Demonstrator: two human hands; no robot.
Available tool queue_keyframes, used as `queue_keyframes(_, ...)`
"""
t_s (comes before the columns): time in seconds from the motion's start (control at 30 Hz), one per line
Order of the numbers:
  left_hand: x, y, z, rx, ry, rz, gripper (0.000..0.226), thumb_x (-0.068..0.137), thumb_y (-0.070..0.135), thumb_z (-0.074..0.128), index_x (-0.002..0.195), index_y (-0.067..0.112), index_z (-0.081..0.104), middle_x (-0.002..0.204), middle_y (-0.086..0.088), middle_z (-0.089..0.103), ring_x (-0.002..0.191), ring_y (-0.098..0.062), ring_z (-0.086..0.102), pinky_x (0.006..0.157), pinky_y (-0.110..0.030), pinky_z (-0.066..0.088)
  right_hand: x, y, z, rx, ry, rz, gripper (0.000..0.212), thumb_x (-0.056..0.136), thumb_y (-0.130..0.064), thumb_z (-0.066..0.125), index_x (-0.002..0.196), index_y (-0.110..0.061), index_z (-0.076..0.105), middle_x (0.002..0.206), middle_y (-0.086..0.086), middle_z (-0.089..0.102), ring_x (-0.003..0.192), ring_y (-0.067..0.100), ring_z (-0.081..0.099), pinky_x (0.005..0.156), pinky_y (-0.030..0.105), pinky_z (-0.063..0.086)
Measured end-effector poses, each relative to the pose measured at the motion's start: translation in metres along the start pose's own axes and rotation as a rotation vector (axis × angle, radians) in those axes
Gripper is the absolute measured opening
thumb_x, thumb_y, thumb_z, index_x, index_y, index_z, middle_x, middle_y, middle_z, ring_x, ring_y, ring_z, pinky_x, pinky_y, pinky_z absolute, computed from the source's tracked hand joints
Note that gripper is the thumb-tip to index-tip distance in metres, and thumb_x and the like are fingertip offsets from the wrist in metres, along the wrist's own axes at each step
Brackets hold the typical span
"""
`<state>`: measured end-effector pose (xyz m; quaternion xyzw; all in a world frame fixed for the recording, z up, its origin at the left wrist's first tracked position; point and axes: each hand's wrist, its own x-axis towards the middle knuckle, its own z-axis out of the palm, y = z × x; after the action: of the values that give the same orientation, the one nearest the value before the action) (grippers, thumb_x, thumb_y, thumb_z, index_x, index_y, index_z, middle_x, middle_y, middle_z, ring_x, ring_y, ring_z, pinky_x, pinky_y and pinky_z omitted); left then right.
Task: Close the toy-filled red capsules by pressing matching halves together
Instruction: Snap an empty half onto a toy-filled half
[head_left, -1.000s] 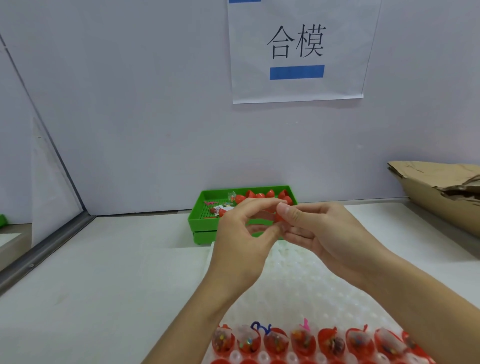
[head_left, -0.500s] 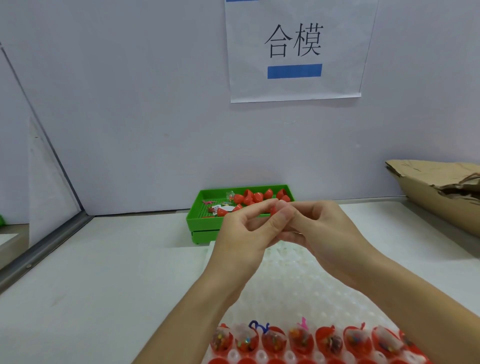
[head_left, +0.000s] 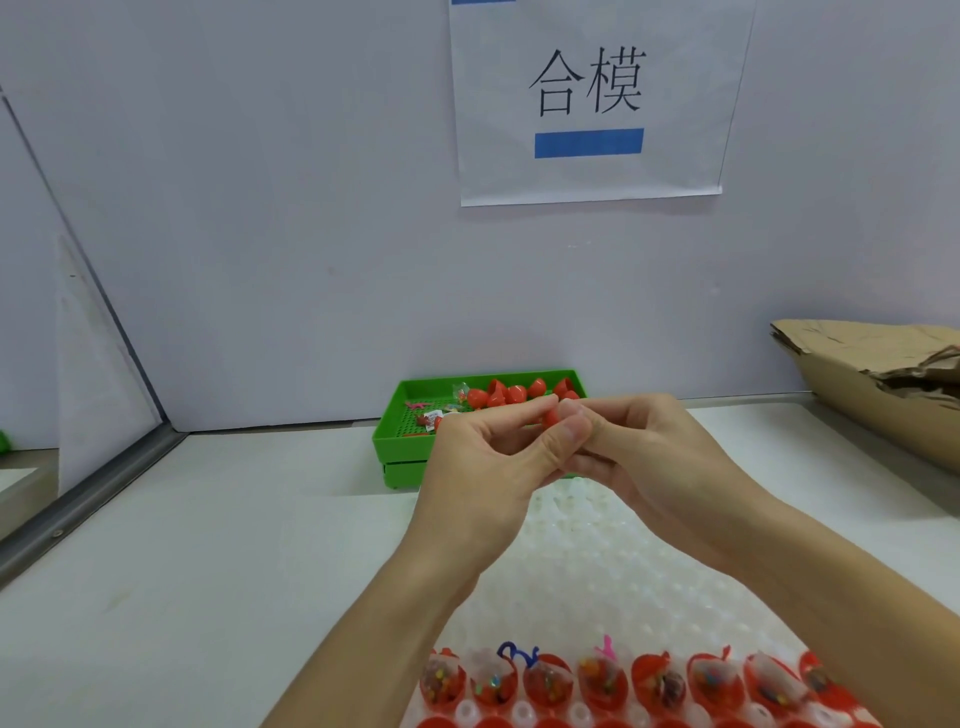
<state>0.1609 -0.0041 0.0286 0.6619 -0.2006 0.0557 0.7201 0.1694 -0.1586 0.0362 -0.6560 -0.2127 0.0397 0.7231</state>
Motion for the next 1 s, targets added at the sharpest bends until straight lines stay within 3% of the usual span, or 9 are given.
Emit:
queue_keyframes(0.1, -0.001, 0.003, 0.001, 0.058, 0.009, 0.029, 0.047, 0.076, 0.035, 0.074, 0.118, 0.014, 0.071, 0.101, 0.003, 0.077, 0.100, -0.012, 0.073, 0.085, -0.026, 0.058, 0.000, -0.002, -0.002, 0.042, -0.021, -0.006, 0.036, 0.090, -0.032, 0.060, 0.107, -0.005, 0.076, 0.109, 0.013, 0.076, 0.107, 0.025, 0.072, 0.091, 0.026, 0.056)
queue_keyframes(0.3, -0.002, 0.007, 0.001, 0.249, 0.019, 0.094, 0.054, 0.070, 0.032, 0.078, 0.122, 0.022, 0.068, 0.099, 0.016, 0.076, 0.094, 0.002, 0.071, 0.077, -0.011, 0.053, 0.000, -0.004, -0.006, 0.104, 0.002, 0.024, 0.040, 0.090, -0.028, 0.056, 0.108, 0.004, 0.072, 0.111, 0.019, 0.074, 0.110, 0.030, 0.070, 0.095, 0.031, 0.056)
queue_keyframes(0.4, -0.003, 0.008, 0.002, 0.401, 0.026, 0.139, 0.051, 0.080, 0.022, 0.081, 0.128, 0.029, 0.065, 0.106, 0.015, 0.073, 0.104, 0.004, 0.065, 0.087, -0.014, 0.052, -0.001, -0.009, -0.003, 0.259, 0.010, 0.112, 0.044, 0.088, -0.036, 0.060, 0.096, 0.005, 0.075, 0.108, 0.030, 0.071, 0.100, 0.032, 0.073, 0.080, 0.028, 0.059)
queue_keyframes(0.57, -0.006, 0.007, 0.007, 0.475, 0.096, 0.206, 0.028, 0.084, 0.015, 0.076, 0.105, 0.029, 0.066, 0.099, 0.017, 0.070, 0.102, 0.000, 0.063, 0.085, -0.013, 0.050, -0.003, -0.012, 0.002, 0.377, -0.018, 0.232, 0.045, 0.090, -0.041, 0.060, 0.093, 0.001, 0.076, 0.099, 0.022, 0.073, 0.086, 0.027, 0.074, 0.074, 0.028, 0.059)
queue_keyframes(0.8, -0.004, 0.005, 0.006, 0.492, 0.131, 0.215, 0.020, 0.084, 0.024, 0.078, 0.102, 0.030, 0.070, 0.096, 0.019, 0.071, 0.097, 0.002, 0.065, 0.081, -0.012, 0.050, -0.002, -0.012, 0.002, 0.338, 0.010, 0.297, 0.061, 0.093, -0.051, 0.052, 0.103, 0.005, 0.074, 0.098, 0.020, 0.074, 0.085, 0.026, 0.072, 0.076, 0.034, 0.062)
queue_keyframes(0.87, -0.004, 0.005, 0.006, 0.378, 0.154, 0.165, 0.013, 0.088, 0.029, 0.073, 0.101, 0.026, 0.074, 0.094, 0.014, 0.074, 0.094, -0.001, 0.067, 0.083, -0.017, 0.052, -0.002, -0.012, 0.000, 0.271, 0.060, 0.323, 0.063, 0.096, -0.051, 0.048, 0.097, 0.007, 0.074, 0.091, 0.022, 0.073, 0.076, 0.027, 0.071, 0.064, 0.031, 0.059)
queue_keyframes(1.0, 0.002, 0.008, 0.000, -0.322, 0.218, -0.178, 0.025, 0.090, 0.027, 0.059, 0.096, 0.006, 0.072, 0.084, -0.007, 0.072, 0.081, -0.013, 0.067, 0.080, -0.031, 0.045, -0.001, -0.009, -0.005, 0.207, 0.159, 0.333, 0.063, 0.104, -0.044, 0.041, 0.096, 0.009, 0.074, 0.085, 0.024, 0.072, 0.070, 0.027, 0.071, 0.060, 0.029, 0.056)
